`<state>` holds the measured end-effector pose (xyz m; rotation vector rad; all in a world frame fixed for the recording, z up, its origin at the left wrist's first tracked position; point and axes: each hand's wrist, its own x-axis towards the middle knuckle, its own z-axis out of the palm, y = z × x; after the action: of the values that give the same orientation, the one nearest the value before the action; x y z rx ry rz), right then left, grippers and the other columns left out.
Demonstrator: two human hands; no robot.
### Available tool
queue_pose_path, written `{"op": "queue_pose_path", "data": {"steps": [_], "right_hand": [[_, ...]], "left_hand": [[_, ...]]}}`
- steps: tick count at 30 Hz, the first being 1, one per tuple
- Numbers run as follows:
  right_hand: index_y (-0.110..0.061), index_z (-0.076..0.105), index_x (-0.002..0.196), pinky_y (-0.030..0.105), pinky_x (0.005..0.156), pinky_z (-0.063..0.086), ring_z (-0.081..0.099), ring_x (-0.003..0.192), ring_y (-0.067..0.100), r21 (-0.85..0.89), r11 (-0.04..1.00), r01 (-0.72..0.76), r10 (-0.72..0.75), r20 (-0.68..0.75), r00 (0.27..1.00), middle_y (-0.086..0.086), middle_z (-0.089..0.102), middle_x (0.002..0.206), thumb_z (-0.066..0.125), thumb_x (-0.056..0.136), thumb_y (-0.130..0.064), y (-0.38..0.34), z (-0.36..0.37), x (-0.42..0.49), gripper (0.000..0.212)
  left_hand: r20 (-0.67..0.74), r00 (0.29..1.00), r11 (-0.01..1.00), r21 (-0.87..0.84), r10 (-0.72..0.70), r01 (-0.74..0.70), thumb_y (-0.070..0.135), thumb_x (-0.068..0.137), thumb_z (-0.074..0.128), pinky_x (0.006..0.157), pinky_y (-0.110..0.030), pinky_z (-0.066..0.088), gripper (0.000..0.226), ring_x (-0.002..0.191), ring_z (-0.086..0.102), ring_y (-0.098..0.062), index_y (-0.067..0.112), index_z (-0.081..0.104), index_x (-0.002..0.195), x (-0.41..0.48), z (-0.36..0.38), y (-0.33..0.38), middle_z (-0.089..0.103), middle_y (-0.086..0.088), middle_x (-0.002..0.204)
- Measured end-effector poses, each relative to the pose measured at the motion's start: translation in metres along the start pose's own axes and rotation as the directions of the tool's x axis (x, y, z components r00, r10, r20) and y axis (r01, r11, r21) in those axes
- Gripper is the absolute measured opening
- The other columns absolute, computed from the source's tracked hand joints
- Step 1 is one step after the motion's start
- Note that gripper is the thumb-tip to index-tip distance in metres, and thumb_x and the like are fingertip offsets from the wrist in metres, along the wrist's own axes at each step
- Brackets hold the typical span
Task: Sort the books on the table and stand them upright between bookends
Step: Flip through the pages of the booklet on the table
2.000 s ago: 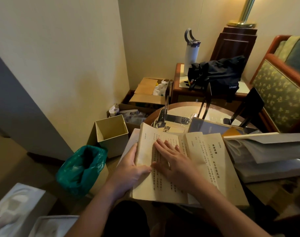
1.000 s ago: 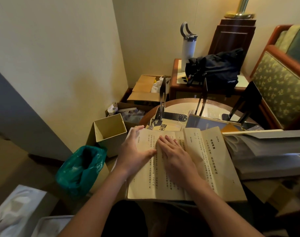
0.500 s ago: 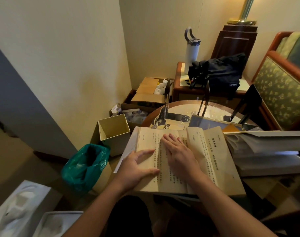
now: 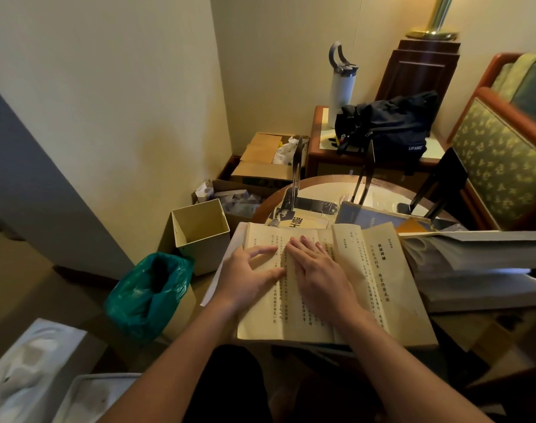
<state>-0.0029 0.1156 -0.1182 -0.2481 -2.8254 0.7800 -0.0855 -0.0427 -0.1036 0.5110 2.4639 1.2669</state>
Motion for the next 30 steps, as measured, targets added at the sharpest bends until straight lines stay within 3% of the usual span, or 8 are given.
{"op": "queue_pose_path", "data": {"steps": [10, 13, 18, 23, 25, 27, 29, 30], "right_hand": [[-0.025, 0.022, 0.157, 0.024, 0.117, -0.005, -0.005, 0.143, 0.001, -0.065, 0.998, 0.015, -0.013, 0.037, 0.999, -0.01, 0.014, 0.164, 0.028, 0.108, -0.026, -0.013, -0.01, -0.003, 0.049], [-0.026, 0.023, 0.156, 0.036, 0.121, -0.006, -0.002, 0.15, 0.014, -0.193, 0.98, 0.046, -0.037, 0.054, 0.998, -0.005, 0.015, 0.165, 0.029, 0.107, -0.028, -0.016, -0.011, -0.007, 0.049], [-0.03, 0.049, 0.142, 0.054, 0.122, -0.009, 0.007, 0.153, 0.03, -0.402, 0.916, -0.008, -0.006, -0.034, 0.999, 0.004, 0.029, 0.162, 0.044, 0.098, -0.04, -0.013, -0.028, -0.03, 0.045], [-0.03, 0.048, 0.144, 0.068, 0.116, -0.008, 0.003, 0.151, 0.039, -0.475, 0.869, -0.141, 0.054, -0.193, 0.98, 0.014, 0.021, 0.163, 0.066, 0.077, -0.03, -0.008, -0.055, -0.056, 0.069], [-0.032, 0.031, 0.154, 0.067, 0.118, -0.003, -0.004, 0.152, 0.038, -0.369, 0.907, -0.205, 0.121, -0.238, 0.964, 0.012, 0.006, 0.166, 0.065, 0.079, -0.02, -0.008, -0.062, -0.066, 0.082], [-0.035, 0.012, 0.158, 0.062, 0.119, 0.021, 0.0, 0.153, 0.033, -0.085, 0.953, -0.291, 0.27, -0.195, 0.943, 0.004, 0.001, 0.167, 0.062, 0.083, -0.011, -0.01, -0.069, -0.076, 0.093], [-0.038, 0.004, 0.158, 0.05, 0.101, 0.051, 0.034, 0.143, 0.031, 0.259, 0.897, -0.359, 0.392, -0.085, 0.916, -0.002, 0.024, 0.158, 0.065, 0.086, -0.009, -0.008, -0.072, -0.084, 0.098], [-0.04, 0.004, 0.157, 0.044, 0.089, 0.059, 0.051, 0.129, 0.026, 0.387, 0.838, -0.385, 0.425, -0.022, 0.905, -0.007, 0.033, 0.146, 0.067, 0.087, -0.01, -0.008, -0.074, -0.087, 0.099]], "left_hand": [[0.149, 0.989, 1.0, 0.006, -0.025, 0.024, 0.043, 0.07, 0.087, 0.107, -0.046, 0.047, 0.068, 0.131, 0.035, -0.018, 0.049, 0.057, 0.131, -0.062, -0.01, -0.013, 0.041, 0.01, 0.13], [0.173, 0.983, 0.994, -0.086, -0.057, 0.073, 0.036, 0.071, 0.088, 0.104, -0.046, 0.049, 0.068, 0.132, 0.036, -0.022, 0.05, 0.057, 0.13, -0.064, -0.009, -0.014, 0.04, 0.009, 0.131], [0.169, 0.984, 0.969, -0.228, -0.057, 0.095, 0.029, 0.07, 0.089, 0.094, -0.036, 0.054, 0.066, 0.128, 0.041, -0.019, 0.052, 0.059, 0.124, -0.064, -0.005, -0.016, 0.041, 0.007, 0.134], [0.163, 0.987, 0.948, -0.312, -0.01, 0.061, 0.025, 0.068, 0.091, 0.083, -0.021, 0.053, 0.069, 0.118, 0.052, -0.007, 0.05, 0.061, 0.125, -0.062, -0.003, -0.022, 0.05, 0.012, 0.132], [0.16, 0.987, 0.939, -0.34, 0.008, 0.048, 0.02, 0.07, 0.089, 0.076, -0.015, 0.05, 0.069, 0.109, 0.051, 0.001, 0.046, 0.06, 0.127, -0.064, -0.002, -0.022, 0.051, 0.014, 0.13], [0.159, 0.987, 0.932, -0.36, 0.015, 0.044, 0.019, 0.072, 0.088, 0.073, -0.016, 0.053, 0.069, 0.109, 0.052, -0.001, 0.047, 0.058, 0.127, -0.064, -0.002, -0.022, 0.05, 0.013, 0.131], [0.143, 0.99, 0.933, -0.359, 0.018, 0.035, 0.021, 0.072, 0.088, 0.073, -0.019, 0.055, 0.069, 0.117, 0.052, -0.009, 0.05, 0.056, 0.127, -0.064, -0.002, -0.022, 0.049, 0.013, 0.133], [0.131, 0.991, 0.935, -0.354, 0.023, 0.025, 0.023, 0.072, 0.088, 0.075, -0.02, 0.055, 0.07, 0.121, 0.05, -0.012, 0.052, 0.056, 0.127, -0.064, -0.003, -0.022, 0.048, 0.013, 0.134]]}}
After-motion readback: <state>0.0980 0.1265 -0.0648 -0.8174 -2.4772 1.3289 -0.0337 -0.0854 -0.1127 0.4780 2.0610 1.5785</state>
